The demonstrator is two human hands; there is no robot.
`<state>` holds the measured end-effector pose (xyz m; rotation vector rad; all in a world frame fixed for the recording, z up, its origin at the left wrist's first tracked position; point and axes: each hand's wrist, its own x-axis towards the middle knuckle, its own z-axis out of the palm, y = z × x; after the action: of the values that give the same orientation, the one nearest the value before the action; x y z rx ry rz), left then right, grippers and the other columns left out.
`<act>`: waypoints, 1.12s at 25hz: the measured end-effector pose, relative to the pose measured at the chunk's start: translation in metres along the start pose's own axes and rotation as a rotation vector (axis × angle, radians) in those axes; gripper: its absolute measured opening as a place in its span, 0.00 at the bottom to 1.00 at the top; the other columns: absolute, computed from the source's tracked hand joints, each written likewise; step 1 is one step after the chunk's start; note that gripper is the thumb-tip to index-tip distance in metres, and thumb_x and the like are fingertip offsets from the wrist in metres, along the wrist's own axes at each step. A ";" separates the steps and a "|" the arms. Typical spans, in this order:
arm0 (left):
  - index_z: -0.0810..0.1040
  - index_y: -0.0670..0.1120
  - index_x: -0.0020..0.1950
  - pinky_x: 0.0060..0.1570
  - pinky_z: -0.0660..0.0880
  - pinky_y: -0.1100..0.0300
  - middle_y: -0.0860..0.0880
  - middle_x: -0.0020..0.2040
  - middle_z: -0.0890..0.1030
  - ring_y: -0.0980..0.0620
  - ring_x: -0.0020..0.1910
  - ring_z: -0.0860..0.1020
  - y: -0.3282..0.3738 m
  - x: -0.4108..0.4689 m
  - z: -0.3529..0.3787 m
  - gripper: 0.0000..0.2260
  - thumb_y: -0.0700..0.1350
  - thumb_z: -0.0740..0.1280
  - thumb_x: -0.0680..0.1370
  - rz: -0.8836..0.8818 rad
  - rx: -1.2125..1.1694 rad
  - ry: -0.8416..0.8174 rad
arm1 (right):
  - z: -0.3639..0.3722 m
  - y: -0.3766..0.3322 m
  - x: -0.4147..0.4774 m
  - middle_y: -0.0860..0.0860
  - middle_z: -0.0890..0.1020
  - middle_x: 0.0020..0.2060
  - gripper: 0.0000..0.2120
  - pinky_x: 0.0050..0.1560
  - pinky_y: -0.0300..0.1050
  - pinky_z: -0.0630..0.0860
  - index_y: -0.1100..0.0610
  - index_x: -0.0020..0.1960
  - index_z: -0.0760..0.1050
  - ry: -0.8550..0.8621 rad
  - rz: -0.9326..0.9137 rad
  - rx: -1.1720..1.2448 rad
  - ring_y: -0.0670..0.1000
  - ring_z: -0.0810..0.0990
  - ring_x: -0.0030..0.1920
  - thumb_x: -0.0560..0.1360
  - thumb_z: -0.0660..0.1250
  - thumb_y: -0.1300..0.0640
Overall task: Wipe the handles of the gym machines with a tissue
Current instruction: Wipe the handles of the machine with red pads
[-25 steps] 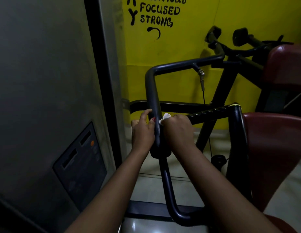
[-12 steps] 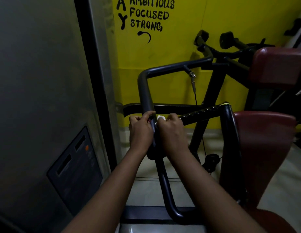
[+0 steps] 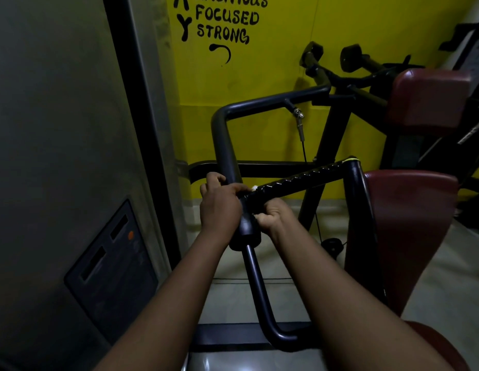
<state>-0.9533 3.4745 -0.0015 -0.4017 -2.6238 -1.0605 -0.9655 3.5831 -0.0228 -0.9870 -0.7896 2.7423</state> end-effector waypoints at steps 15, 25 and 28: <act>0.75 0.58 0.68 0.69 0.55 0.49 0.53 0.71 0.68 0.47 0.73 0.57 0.002 0.020 -0.010 0.21 0.40 0.65 0.77 0.297 0.404 -0.230 | -0.005 0.013 -0.039 0.56 0.75 0.37 0.11 0.42 0.43 0.80 0.62 0.44 0.73 0.165 -0.278 0.157 0.52 0.76 0.33 0.78 0.56 0.74; 0.79 0.54 0.63 0.68 0.65 0.48 0.50 0.67 0.76 0.45 0.76 0.57 0.010 0.025 -0.005 0.18 0.39 0.64 0.76 0.249 0.311 -0.278 | -0.011 0.027 -0.050 0.53 0.82 0.43 0.10 0.44 0.48 0.82 0.50 0.43 0.76 0.386 -0.855 -0.397 0.49 0.83 0.41 0.71 0.73 0.64; 0.80 0.50 0.61 0.64 0.66 0.48 0.43 0.63 0.79 0.44 0.77 0.55 0.013 0.020 -0.002 0.15 0.44 0.62 0.76 0.227 0.278 -0.273 | -0.013 0.002 -0.055 0.52 0.77 0.52 0.05 0.38 0.27 0.75 0.57 0.50 0.80 0.472 -1.083 -0.551 0.34 0.80 0.40 0.74 0.71 0.61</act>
<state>-0.9667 3.4851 0.0147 -0.8047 -2.8191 -0.5938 -0.9146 3.5718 -0.0019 -0.8362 -1.4426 1.3452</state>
